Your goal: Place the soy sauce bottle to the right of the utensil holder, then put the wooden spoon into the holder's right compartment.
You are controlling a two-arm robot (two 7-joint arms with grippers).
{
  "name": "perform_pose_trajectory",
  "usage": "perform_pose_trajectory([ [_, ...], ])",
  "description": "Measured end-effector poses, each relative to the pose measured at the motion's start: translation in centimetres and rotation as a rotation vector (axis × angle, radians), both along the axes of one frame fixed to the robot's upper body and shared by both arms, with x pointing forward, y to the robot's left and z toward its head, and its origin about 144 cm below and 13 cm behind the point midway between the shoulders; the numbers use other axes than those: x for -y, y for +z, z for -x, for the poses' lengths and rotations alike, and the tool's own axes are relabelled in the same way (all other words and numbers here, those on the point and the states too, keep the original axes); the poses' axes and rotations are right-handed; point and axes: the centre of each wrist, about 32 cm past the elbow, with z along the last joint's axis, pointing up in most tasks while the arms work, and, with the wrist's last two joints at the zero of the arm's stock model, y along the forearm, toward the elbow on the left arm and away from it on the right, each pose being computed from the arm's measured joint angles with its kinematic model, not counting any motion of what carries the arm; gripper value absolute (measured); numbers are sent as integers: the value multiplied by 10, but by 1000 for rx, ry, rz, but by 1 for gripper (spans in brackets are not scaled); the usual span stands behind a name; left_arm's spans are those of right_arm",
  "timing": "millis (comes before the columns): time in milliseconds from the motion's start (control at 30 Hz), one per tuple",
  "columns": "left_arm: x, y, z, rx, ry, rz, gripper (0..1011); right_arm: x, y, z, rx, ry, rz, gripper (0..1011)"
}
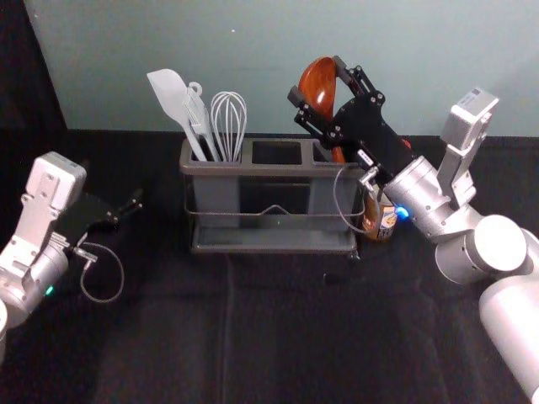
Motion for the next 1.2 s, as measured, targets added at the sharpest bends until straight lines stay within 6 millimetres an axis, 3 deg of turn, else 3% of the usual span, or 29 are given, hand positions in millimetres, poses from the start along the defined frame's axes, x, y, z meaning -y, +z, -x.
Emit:
perform_pose_trajectory([
  [1100, 0, 0, 0, 0, 0, 0, 1005, 3, -11, 8, -14, -3, -7, 838],
  [1200, 0, 0, 0, 0, 0, 0, 1005, 3, -11, 8, -14, -5, -9, 895],
])
